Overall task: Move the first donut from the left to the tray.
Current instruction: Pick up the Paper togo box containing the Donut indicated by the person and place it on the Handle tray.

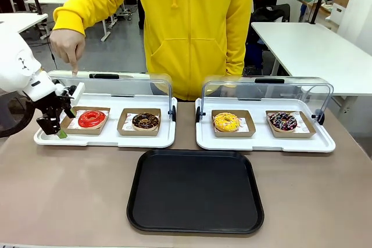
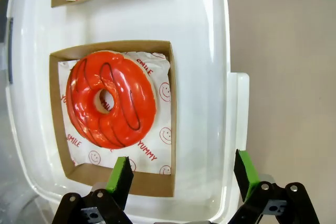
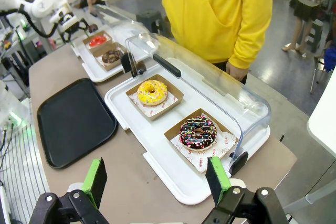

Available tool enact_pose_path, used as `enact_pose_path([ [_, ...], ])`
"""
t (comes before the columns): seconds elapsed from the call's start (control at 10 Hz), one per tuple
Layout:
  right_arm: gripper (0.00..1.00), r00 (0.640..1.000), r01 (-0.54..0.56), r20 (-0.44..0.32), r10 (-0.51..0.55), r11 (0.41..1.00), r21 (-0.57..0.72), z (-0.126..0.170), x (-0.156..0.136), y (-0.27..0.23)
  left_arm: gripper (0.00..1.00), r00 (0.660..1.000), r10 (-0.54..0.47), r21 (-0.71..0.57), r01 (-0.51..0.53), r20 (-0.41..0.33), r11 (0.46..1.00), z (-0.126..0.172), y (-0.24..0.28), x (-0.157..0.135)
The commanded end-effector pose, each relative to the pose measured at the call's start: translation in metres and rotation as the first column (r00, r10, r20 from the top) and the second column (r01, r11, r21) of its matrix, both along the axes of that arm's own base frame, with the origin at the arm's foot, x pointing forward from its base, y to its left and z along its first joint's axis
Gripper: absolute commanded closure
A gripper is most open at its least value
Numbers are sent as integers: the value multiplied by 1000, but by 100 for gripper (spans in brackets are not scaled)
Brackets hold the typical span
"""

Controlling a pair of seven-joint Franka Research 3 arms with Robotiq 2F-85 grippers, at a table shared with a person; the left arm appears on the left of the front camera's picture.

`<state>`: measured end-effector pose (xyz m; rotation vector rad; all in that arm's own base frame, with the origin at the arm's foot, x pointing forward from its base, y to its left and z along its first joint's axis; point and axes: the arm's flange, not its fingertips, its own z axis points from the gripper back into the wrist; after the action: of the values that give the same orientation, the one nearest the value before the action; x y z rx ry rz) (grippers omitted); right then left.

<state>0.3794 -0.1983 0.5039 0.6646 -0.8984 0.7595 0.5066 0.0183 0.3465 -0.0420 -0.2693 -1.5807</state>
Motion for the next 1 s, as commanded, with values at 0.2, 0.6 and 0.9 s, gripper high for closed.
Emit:
enact_pose_path([
  [0.2, 0, 999, -8, 36, 7, 1000, 12, 0, 2, 0, 0, 1000, 0, 33, 1, -1, 999, -5, 5, 17],
  [0.6, 0, 999, -8, 36, 7, 1000, 12, 0, 2, 0, 0, 1000, -2, 78, 1, 15, 997, -13, 11, 35],
  [0.9, 0, 999, -8, 36, 7, 1000, 12, 0, 2, 0, 0, 1000, -12, 82, 12, 6, 997, -19, 11, 39],
])
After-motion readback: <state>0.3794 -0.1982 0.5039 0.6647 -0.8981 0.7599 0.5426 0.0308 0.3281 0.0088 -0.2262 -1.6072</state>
